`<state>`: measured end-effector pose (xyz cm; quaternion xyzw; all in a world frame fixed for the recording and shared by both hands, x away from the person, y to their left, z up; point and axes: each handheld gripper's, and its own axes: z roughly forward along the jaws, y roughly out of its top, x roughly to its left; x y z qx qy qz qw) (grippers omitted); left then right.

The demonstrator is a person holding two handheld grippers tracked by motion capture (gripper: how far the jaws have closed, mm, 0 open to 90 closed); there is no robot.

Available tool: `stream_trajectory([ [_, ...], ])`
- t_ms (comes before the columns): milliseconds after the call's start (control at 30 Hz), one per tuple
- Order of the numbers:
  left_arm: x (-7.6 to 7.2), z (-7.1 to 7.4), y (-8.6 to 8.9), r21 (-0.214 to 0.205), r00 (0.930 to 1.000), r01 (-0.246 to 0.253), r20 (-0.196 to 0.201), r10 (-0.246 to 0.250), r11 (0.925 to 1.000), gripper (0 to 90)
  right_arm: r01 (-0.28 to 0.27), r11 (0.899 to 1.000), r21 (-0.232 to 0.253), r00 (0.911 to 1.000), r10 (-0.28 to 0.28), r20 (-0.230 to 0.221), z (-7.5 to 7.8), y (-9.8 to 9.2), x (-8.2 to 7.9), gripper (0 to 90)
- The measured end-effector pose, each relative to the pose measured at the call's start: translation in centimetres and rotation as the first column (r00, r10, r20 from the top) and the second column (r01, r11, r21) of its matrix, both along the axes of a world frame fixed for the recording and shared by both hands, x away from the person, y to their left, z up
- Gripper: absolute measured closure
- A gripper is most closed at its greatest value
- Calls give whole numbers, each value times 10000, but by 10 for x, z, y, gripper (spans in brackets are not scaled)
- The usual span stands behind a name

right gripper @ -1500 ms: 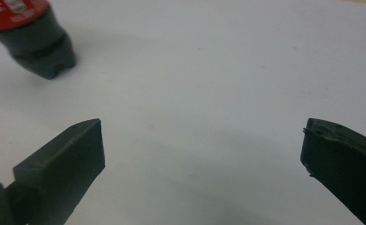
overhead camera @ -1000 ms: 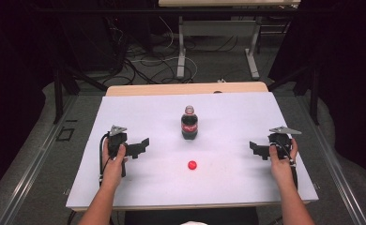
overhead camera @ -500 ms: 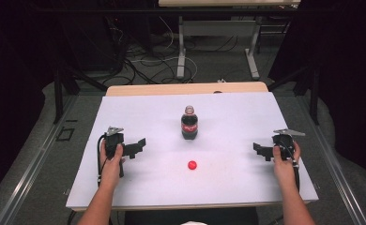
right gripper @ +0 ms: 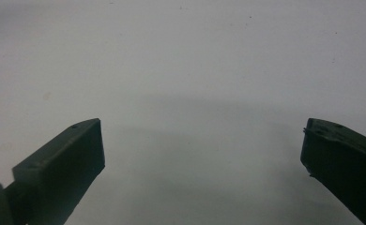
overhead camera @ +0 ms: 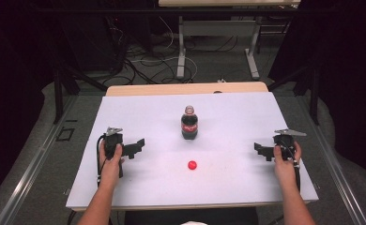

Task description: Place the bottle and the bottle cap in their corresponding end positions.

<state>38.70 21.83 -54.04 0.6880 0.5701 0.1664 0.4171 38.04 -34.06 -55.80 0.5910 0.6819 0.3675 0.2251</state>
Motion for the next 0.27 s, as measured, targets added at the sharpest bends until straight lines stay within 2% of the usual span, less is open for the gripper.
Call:
stream_trajectory([
  [267,1,-2,1,-16,10000,-85,-44,85,10000,6,18,10000,13,10000,-18,-22,0,1,0,0],
])
